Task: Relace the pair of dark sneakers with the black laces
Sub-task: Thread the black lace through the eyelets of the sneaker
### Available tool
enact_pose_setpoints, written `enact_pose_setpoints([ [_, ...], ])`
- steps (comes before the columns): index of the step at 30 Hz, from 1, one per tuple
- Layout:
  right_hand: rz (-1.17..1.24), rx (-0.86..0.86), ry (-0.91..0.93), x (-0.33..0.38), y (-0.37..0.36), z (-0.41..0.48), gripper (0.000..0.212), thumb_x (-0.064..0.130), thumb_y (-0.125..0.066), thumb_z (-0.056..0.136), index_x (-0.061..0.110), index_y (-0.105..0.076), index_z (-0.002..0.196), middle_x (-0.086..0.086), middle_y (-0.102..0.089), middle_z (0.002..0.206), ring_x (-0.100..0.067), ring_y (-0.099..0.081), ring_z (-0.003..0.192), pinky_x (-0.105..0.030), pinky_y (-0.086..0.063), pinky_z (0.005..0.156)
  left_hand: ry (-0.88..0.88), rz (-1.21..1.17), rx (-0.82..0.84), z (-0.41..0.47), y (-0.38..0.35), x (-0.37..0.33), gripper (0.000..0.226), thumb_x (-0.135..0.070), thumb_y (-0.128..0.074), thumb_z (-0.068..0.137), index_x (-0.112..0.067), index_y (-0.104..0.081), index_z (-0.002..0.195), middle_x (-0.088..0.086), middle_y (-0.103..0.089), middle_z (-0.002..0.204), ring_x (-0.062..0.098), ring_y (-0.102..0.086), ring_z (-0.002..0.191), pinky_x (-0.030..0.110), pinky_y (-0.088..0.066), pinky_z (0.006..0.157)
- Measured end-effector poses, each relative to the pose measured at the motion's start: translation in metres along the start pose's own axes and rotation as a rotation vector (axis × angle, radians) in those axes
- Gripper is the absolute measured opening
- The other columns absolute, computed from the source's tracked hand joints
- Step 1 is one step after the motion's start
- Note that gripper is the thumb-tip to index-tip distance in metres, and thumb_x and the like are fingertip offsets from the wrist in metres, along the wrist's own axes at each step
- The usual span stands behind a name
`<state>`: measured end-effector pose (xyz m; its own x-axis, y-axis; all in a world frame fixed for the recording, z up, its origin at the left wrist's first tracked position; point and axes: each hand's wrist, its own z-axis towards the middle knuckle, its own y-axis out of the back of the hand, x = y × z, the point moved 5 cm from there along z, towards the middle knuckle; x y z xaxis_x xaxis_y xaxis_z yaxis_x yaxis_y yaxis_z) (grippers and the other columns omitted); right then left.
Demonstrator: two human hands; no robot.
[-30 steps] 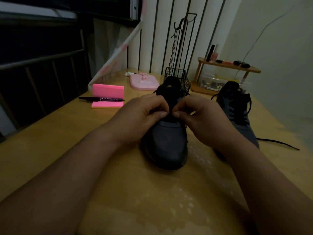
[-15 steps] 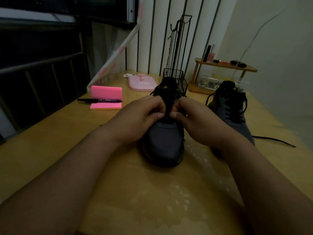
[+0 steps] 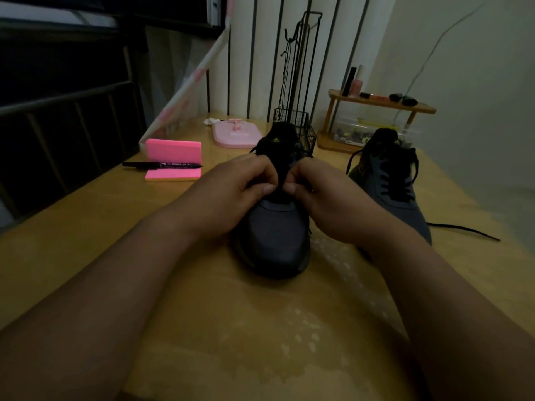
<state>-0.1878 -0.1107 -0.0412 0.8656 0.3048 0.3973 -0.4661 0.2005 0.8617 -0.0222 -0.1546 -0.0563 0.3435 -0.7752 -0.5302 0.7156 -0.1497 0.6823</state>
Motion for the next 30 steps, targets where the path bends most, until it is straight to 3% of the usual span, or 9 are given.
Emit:
enact_pose_setpoints([
  [5, 0.043, 0.003, -0.016, 0.001, 0.000, -0.001, 0.009, 0.025, -0.055, 0.106, 0.025, -0.055, 0.097, 0.010, -0.051, 0.096, 0.000, -0.046, 0.085, -0.016, -0.033, 0.066, -0.002, 0.076, -0.061, -0.001, -0.001, -0.002, 0.007, -0.020, -0.061, 0.102, -0.025, -0.059, 0.100, -0.011, -0.061, 0.098, 0.009, -0.057, 0.091, 0.034, -0.049, 0.078],
  [10, 0.137, -0.049, -0.071, 0.000, -0.004, -0.005, 0.015, 0.027, -0.052, 0.108, 0.030, -0.052, 0.092, 0.010, -0.054, 0.093, 0.002, -0.048, 0.079, -0.012, -0.034, 0.062, 0.015, 0.098, -0.101, -0.005, -0.001, 0.003, 0.005, -0.024, -0.057, 0.105, -0.026, -0.056, 0.101, -0.012, -0.060, 0.097, 0.010, -0.057, 0.090, 0.036, -0.049, 0.076],
  [19, 0.298, -0.048, -0.129, -0.004, -0.005, -0.007, 0.015, 0.024, -0.053, 0.108, 0.012, -0.060, 0.101, 0.005, -0.057, 0.087, -0.008, -0.050, 0.076, -0.029, -0.042, 0.068, 0.045, 0.081, -0.113, -0.007, 0.003, 0.005, 0.005, -0.021, -0.054, 0.107, -0.022, -0.056, 0.102, -0.011, -0.061, 0.093, 0.011, -0.058, 0.086, 0.037, -0.049, 0.073],
  [24, 0.439, -0.073, -0.158, -0.007, 0.001, -0.018, 0.021, 0.029, -0.054, 0.108, 0.013, -0.067, 0.103, 0.001, -0.067, 0.093, -0.004, -0.061, 0.078, -0.015, -0.049, 0.070, 0.177, -0.183, -0.066, -0.009, 0.004, 0.008, 0.012, -0.025, -0.058, 0.106, -0.027, -0.067, 0.099, -0.010, -0.069, 0.096, 0.005, -0.065, 0.093, 0.024, -0.054, 0.078],
  [27, 0.594, -0.148, -0.219, -0.015, 0.003, -0.018, 0.027, 0.028, -0.051, 0.109, 0.009, -0.069, 0.102, -0.003, -0.073, 0.097, -0.009, -0.068, 0.086, -0.022, -0.056, 0.074, 0.252, -0.315, -0.093, -0.007, 0.006, 0.011, 0.013, -0.019, -0.058, 0.106, -0.023, -0.069, 0.100, -0.004, -0.072, 0.090, 0.007, -0.068, 0.086, 0.027, -0.055, 0.080],
  [30, 0.608, -0.161, -0.260, -0.020, 0.000, -0.010, 0.010, 0.019, -0.058, 0.106, 0.012, -0.065, 0.107, -0.003, -0.072, 0.095, -0.009, -0.069, 0.081, -0.025, -0.057, 0.070, 0.267, -0.305, -0.104, -0.004, 0.004, 0.013, 0.007, -0.015, -0.061, 0.104, -0.020, -0.065, 0.105, 0.000, -0.071, 0.087, 0.009, -0.068, 0.082, 0.035, -0.057, 0.080],
])
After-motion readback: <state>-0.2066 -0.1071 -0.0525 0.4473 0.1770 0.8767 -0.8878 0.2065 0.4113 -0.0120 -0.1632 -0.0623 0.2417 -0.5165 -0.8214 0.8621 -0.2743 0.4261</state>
